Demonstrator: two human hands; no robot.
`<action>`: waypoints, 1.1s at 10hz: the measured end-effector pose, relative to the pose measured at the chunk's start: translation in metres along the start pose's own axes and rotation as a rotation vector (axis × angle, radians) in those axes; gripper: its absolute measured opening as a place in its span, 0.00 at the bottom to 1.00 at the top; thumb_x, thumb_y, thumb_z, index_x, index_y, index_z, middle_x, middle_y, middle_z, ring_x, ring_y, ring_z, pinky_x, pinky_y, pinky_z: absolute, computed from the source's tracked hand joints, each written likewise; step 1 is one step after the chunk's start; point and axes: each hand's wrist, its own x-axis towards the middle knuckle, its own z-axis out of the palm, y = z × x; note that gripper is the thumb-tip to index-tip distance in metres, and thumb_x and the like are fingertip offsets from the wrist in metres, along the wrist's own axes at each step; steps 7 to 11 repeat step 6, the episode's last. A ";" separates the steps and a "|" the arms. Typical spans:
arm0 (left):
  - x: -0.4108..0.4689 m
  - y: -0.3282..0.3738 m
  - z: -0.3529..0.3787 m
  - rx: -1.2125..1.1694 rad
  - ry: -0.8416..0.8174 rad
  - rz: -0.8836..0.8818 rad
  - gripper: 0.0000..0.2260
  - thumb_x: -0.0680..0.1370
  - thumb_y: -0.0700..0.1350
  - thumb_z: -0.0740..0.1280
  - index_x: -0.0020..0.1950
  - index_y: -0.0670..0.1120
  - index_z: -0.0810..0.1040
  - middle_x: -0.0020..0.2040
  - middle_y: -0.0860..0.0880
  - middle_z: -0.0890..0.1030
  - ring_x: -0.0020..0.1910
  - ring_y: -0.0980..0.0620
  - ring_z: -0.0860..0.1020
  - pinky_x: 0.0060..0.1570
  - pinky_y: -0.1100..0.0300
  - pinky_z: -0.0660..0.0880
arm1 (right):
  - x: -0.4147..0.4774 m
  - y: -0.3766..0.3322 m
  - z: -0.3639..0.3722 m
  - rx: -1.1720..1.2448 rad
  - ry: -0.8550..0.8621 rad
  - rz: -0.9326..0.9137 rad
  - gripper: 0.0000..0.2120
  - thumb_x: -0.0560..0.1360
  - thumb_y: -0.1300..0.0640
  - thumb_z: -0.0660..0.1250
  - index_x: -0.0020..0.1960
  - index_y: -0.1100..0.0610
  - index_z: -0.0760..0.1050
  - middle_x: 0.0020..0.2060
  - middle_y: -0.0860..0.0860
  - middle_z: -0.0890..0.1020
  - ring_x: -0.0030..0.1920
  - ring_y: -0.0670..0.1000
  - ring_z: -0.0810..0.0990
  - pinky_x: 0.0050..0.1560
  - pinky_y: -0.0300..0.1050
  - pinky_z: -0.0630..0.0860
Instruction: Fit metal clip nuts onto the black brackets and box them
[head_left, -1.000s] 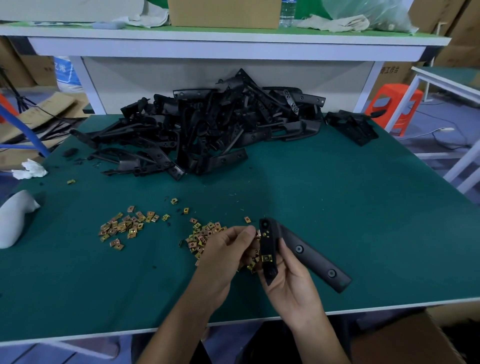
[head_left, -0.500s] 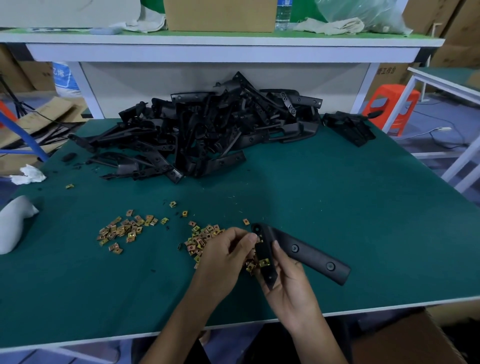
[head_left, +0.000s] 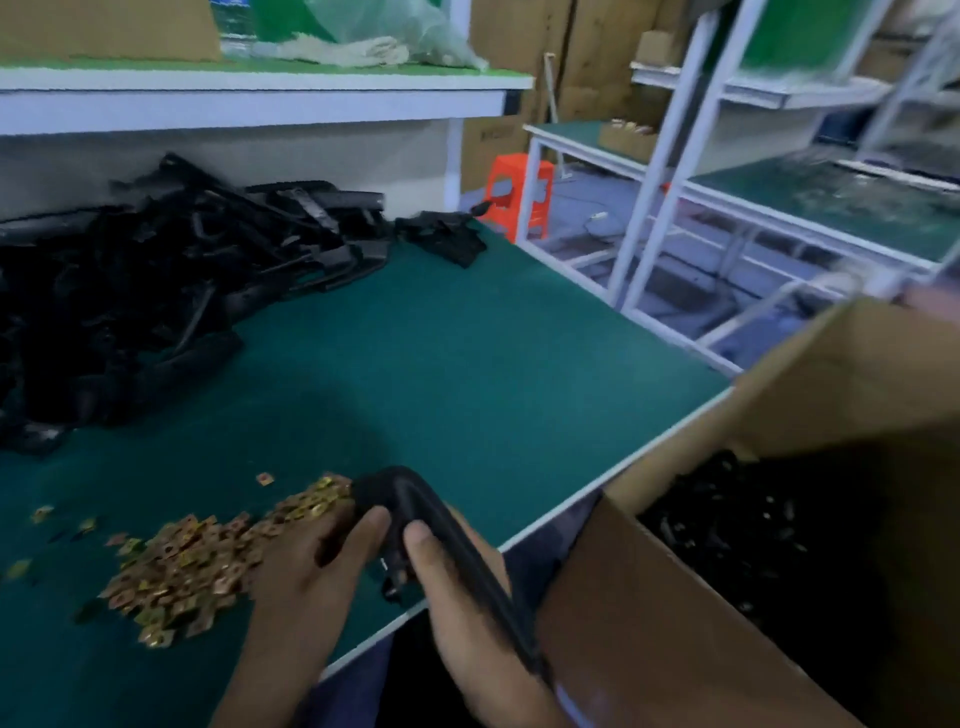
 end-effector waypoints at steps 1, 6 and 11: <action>-0.009 0.015 0.037 -0.150 -0.199 -0.071 0.05 0.76 0.53 0.70 0.45 0.61 0.86 0.43 0.58 0.87 0.40 0.68 0.81 0.36 0.76 0.73 | -0.024 -0.004 -0.045 0.069 0.096 0.033 0.15 0.85 0.42 0.61 0.71 0.33 0.72 0.65 0.33 0.79 0.67 0.35 0.75 0.64 0.32 0.72; -0.037 0.021 0.075 0.042 -0.408 -0.018 0.13 0.78 0.44 0.70 0.44 0.64 0.85 0.32 0.56 0.82 0.30 0.62 0.78 0.41 0.63 0.76 | -0.026 -0.011 -0.270 0.807 1.010 0.414 0.19 0.83 0.59 0.65 0.72 0.64 0.68 0.67 0.66 0.75 0.66 0.63 0.77 0.62 0.50 0.78; -0.037 0.021 0.075 0.042 -0.408 -0.018 0.13 0.78 0.44 0.70 0.44 0.64 0.85 0.32 0.56 0.82 0.30 0.62 0.78 0.41 0.63 0.76 | -0.026 -0.011 -0.270 0.807 1.010 0.414 0.19 0.83 0.59 0.65 0.72 0.64 0.68 0.67 0.66 0.75 0.66 0.63 0.77 0.62 0.50 0.78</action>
